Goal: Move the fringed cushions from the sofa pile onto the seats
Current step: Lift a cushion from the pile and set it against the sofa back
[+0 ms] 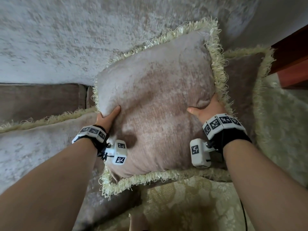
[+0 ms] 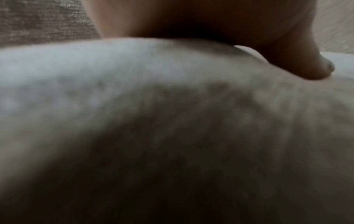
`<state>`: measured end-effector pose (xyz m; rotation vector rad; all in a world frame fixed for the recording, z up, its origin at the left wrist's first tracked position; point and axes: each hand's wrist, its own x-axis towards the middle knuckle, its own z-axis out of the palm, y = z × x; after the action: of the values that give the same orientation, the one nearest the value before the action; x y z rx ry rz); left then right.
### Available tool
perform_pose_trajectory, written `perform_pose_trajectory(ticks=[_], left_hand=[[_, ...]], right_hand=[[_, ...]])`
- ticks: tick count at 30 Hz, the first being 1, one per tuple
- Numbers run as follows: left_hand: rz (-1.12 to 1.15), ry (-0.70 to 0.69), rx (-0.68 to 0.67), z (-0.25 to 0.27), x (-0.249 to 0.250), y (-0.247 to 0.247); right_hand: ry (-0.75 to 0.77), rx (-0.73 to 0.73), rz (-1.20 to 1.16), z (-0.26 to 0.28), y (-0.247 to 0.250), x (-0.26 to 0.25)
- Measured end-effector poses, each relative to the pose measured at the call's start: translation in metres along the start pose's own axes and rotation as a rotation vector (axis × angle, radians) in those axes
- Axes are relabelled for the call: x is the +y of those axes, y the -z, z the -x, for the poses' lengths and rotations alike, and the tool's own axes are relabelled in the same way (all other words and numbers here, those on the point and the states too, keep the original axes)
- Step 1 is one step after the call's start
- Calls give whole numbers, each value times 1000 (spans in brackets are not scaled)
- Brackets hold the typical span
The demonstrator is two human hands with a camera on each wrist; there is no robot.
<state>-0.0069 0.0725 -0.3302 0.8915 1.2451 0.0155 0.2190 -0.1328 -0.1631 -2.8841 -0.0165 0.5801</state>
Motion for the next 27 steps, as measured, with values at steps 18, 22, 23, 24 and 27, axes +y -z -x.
perform_pose_trajectory(ticks=[18,22,23,24,27], left_hand=[[149,123,88,10,25,39],[205,-3,174,49,68,62],[196,-44,185,54,77,71],[198,-77,197,59,89,85],[217,-144,217,78,121,124]], right_hand=[[40,-189,-230,53,50,-29],[11,-250,-282,76,67,-41],[7,-254,-316,83,68,-44],[20,-244,-358,95,69,-52],[75,-165,-479,128,71,-78]])
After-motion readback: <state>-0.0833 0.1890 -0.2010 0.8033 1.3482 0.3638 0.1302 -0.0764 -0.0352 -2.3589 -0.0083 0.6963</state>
